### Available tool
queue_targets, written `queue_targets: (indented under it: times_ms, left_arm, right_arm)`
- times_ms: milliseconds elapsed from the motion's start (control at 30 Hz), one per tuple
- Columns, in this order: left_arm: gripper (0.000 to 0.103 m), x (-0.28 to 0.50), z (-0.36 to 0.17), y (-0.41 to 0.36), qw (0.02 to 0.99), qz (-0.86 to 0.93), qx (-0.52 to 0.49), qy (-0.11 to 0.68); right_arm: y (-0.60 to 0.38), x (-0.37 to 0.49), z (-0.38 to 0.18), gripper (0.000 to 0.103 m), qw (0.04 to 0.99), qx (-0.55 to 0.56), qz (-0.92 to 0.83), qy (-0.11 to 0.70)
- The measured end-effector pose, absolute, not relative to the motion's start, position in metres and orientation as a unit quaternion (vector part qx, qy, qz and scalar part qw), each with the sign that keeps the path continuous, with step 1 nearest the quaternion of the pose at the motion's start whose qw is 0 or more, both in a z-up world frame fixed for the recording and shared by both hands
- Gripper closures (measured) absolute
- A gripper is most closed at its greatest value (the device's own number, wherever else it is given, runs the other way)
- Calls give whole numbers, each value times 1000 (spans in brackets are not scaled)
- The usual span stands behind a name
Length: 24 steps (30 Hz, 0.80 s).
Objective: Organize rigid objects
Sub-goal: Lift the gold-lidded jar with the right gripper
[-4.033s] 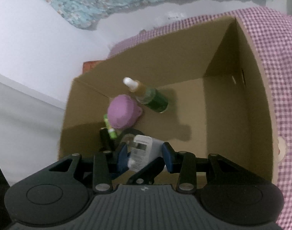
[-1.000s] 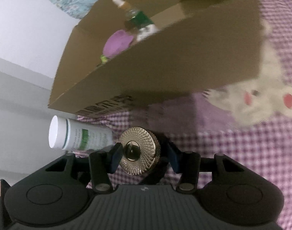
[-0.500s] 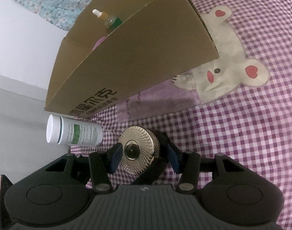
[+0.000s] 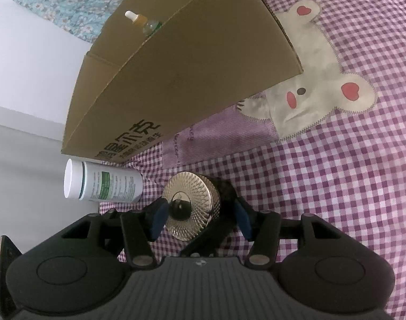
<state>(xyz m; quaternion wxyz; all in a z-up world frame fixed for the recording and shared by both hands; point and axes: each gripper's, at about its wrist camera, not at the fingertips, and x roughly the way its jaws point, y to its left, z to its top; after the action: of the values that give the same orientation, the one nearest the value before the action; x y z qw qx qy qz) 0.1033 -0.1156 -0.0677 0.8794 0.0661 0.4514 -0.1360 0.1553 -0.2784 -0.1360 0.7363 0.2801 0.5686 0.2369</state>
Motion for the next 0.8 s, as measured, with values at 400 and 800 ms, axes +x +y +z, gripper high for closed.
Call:
queue_targets:
  times_ms: [400, 800]
  left_arm:
    - [47, 96, -68, -118, 873, -149, 63, 461]
    - [47, 101, -70, -122, 874, -150, 66, 457]
  right_arm:
    - [-285, 140, -136, 45, 726, 294, 231, 577]
    - [-285, 141, -139, 45, 726, 301, 225, 577]
